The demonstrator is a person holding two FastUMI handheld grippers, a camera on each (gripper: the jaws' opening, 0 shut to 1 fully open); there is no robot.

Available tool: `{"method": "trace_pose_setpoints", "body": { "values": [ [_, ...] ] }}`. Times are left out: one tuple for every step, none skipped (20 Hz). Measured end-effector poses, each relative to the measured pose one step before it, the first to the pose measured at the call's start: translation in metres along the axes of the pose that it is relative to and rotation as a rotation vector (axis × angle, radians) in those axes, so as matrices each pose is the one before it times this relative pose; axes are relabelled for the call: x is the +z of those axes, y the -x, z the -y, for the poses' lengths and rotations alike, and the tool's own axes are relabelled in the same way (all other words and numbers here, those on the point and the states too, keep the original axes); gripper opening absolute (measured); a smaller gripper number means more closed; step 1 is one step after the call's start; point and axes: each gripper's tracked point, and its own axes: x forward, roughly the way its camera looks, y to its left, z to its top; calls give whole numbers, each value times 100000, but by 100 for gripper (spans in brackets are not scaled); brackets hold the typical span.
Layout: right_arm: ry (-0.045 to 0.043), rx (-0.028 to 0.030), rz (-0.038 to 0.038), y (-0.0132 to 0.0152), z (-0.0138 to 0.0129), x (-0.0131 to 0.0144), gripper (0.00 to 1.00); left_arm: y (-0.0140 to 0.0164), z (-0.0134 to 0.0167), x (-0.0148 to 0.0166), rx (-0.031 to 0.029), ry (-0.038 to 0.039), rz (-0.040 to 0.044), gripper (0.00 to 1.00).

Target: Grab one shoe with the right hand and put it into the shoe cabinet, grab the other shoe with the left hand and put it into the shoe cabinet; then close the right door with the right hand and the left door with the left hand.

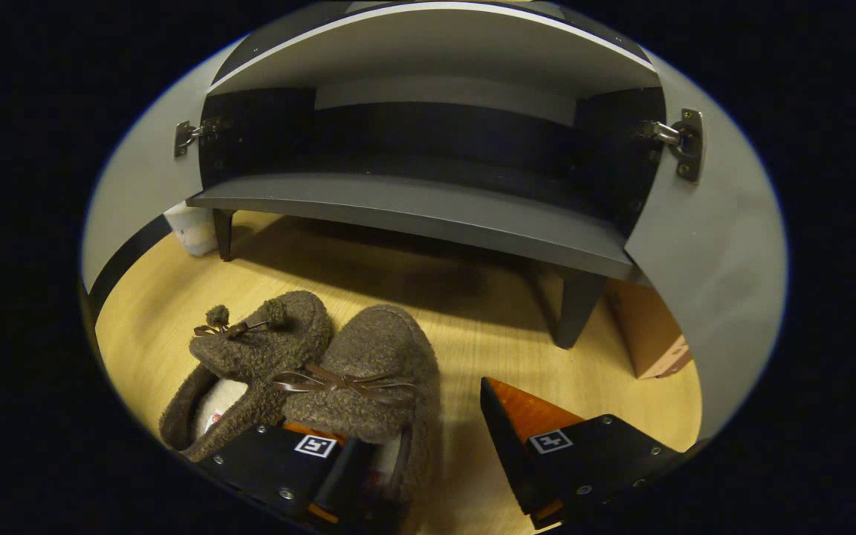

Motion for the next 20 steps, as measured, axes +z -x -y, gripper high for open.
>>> {"method": "trace_pose_setpoints", "body": {
  "values": [
    [-517, 2307, 1570, -101, -109, -141, 75, -119, -164, 142, 290, -444, 441, 96],
    [-3719, 1048, 2589, -322, -289, 382, 72, -52, -158, 85, 433, -456, 567, 96],
    [-1763, 1606, -1262, -75, -539, -790, 65, -66, -202, 177, 534, -206, 672, 96],
    [-1897, -17, 1741, -84, -122, 0, 55, -13, -148, 21, 365, 86, 515, 96],
    [-439, -692, 497, -241, 11, 372, 48, -109, -25, -4, -159, 308, 71, 96],
    [725, -2195, 1129, 2, 303, 378, 41, -122, 62, -135, -369, 315, -183, 96],
    [1236, -2493, 255, 53, 444, 174, 36, -115, 61, -89, -387, 267, -206, 99],
    [1587, -2847, 953, 172, 486, 231, 17, -100, 69, 3, -553, 240, -23, 96],
    [822, -3034, -1133, 279, 360, -278, 13, -39, 124, 19, -747, 213, -5, 96],
    [889, -1487, 1069, 565, 182, 142, 7, 4, 22, 93, -400, 31, 342, 96],
    [712, -873, 2627, 967, 209, 727, 7, -26, -58, 44, -181, -60, 657, 97],
    [657, -504, 4870, 1378, -5, 1501, 7, -36, 3, 68, -355, 261, 460, 96],
    [-292, -868, 5030, 1675, 68, 1548, 7, -29, 67, -98, -448, 330, 97, 96],
    [-738, -802, 3820, 2042, 13, 1800, 7, 49, -36, -59, -387, 230, -329, 96],
    [-1908, -804, 3919, 1913, -151, 1912, 7, -27, -9, -169, -358, 237, -362, 96],
    [-2383, -170, 4187, 1837, -253, 2340, 7, 15, 51, -104, -546, 323, -112, 96],
    [-2398, 476, 4432, 1648, -294, 2084, 7, -56, 27, -103, -432, 324, -113, 96],
    [-1335, 326, 4823, 1215, -216, 2521, 7, -62, 66, -143, -633, 393, -218, 96],
    [-604, -75, 6413, 461, -55, 3030, 7, -191, 268, -290, -1454, 494, -386, 96],
    [-667, -1336, 5459, -144, 177, 2926, 7, -87, 124, -324, -1154, -54, -566, 96]
  ]
}}
